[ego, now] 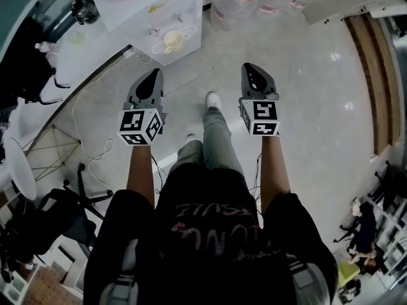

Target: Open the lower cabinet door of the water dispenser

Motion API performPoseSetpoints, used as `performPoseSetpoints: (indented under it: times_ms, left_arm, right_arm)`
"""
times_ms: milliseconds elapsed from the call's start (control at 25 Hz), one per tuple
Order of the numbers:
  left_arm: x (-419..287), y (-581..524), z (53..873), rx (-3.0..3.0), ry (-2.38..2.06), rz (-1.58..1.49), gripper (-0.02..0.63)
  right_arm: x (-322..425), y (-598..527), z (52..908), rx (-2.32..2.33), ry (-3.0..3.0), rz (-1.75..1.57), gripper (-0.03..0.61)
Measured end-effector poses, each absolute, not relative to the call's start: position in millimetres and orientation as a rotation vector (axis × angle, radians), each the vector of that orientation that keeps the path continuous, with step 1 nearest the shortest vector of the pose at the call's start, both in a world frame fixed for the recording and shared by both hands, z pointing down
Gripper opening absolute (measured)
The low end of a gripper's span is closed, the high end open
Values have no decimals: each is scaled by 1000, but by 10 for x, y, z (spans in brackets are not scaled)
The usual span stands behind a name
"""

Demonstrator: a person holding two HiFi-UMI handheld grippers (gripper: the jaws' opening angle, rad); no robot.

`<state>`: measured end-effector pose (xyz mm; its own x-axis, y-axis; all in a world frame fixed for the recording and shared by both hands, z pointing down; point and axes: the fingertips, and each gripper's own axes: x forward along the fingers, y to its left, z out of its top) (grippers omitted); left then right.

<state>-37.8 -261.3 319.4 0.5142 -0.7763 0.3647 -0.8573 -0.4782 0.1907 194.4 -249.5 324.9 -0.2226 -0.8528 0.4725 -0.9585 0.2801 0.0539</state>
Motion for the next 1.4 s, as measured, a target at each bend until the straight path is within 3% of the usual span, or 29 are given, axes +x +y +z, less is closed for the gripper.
performPoseSetpoints:
  times_ms: [1400]
  left_arm:
    - [-471, -3175, 6312, 2315, -1540, 310, 12]
  right_arm:
    - [1855, -3500, 6288, 1472, -2312, 343, 17]
